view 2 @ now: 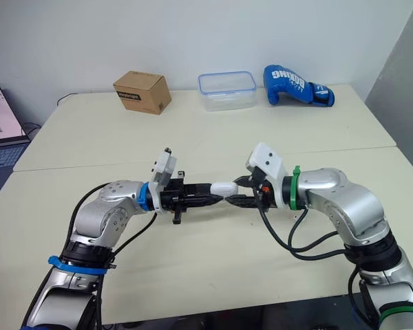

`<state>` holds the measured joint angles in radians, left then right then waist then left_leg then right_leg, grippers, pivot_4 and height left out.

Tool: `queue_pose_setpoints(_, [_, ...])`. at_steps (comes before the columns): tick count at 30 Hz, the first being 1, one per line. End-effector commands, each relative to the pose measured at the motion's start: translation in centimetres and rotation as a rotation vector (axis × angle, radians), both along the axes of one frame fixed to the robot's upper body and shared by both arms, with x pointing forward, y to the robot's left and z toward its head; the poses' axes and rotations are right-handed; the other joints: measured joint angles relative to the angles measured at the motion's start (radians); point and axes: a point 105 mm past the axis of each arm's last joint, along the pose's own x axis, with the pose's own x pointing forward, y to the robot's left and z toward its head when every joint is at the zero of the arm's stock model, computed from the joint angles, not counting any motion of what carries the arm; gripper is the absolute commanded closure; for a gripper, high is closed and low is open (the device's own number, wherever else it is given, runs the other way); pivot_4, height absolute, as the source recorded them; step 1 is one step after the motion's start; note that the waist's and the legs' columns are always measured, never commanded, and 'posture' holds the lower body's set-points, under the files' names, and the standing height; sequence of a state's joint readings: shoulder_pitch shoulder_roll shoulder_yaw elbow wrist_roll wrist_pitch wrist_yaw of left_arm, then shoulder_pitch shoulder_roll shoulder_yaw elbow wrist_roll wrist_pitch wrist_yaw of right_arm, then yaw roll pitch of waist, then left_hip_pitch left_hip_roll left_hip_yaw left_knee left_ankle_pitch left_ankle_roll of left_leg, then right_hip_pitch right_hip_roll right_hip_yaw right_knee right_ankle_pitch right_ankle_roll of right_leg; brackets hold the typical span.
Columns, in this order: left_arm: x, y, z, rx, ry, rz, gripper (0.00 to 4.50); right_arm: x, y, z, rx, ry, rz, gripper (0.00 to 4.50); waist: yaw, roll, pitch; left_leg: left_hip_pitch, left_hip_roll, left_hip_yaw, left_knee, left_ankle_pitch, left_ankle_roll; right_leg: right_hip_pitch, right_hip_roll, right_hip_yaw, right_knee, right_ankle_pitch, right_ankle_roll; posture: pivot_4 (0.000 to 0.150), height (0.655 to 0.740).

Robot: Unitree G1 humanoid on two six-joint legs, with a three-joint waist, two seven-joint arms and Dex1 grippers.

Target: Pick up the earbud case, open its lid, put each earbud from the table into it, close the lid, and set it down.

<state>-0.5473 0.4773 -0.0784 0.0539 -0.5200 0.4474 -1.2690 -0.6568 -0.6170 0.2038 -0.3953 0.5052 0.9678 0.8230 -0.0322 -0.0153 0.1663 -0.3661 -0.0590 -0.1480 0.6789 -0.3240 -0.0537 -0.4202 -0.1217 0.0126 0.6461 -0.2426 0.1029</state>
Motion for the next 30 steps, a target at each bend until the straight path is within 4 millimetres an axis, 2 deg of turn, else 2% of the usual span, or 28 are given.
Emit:
queue_pose_setpoints(1, [-0.8,-0.4,1.8,-0.031,-0.059,-0.047,3.72,0.4,0.0,1.2,0.019,-0.061,-0.013,2.04,0.000,0.000,0.000,0.000,0.000,0.000,0.000,0.000,0.000,0.000,0.000,0.000,0.000,0.000,0.000,0.150,0.7307])
queue_pose_setpoints(30, [-1.9,0.4,-0.9,0.010,-0.026,-0.063,3.72,1.3,0.1,2.8,0.059,-0.094,-0.024,2.04,0.000,0.000,0.000,0.000,0.000,0.000,0.000,0.000,0.000,0.000,0.000,0.000,0.000,0.000,0.000,0.150,0.7307])
